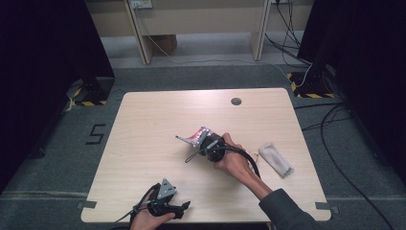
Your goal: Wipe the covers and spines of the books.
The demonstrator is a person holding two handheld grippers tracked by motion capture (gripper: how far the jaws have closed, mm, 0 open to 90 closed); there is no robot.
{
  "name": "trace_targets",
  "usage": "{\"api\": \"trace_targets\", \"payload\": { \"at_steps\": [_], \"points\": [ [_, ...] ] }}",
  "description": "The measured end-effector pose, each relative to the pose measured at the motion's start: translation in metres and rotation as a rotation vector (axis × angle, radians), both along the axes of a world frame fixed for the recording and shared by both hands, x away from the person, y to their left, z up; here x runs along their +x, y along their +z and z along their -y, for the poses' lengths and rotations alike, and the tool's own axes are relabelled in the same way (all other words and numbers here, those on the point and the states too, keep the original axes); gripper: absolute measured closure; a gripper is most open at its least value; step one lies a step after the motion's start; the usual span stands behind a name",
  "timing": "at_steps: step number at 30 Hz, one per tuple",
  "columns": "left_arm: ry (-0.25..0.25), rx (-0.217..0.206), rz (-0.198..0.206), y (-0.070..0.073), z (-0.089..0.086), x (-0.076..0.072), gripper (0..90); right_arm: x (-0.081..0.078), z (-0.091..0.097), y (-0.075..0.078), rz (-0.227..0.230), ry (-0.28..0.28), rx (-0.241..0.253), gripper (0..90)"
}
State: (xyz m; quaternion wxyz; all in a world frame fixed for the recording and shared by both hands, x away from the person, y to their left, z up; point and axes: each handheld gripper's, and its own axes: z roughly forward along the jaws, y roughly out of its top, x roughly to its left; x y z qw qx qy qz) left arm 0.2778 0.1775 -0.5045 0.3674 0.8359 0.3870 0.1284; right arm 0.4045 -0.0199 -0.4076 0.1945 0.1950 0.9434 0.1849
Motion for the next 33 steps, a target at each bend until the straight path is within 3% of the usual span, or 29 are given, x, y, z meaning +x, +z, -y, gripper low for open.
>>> {"api": "trace_targets", "payload": {
  "at_steps": [3,17,28,33],
  "points": [
    [-0.001,0.006,0.0,-0.001,-0.001,0.0,23.1,-0.003,-0.003,-0.011,-0.025,0.029,0.014,82.7],
    [0.006,0.011,-0.001,-0.001,0.0,0.002,22.9,-0.021,0.002,-0.046,-0.104,0.037,0.126,75.0],
    [0.01,0.019,-0.002,-0.002,0.0,0.002,22.8,-0.029,0.007,-0.068,-0.147,0.008,0.222,68.9],
    [0.013,0.021,-0.002,-0.003,0.0,0.002,22.8,-0.033,0.013,-0.083,-0.209,-0.019,0.296,68.8]
  ]
}}
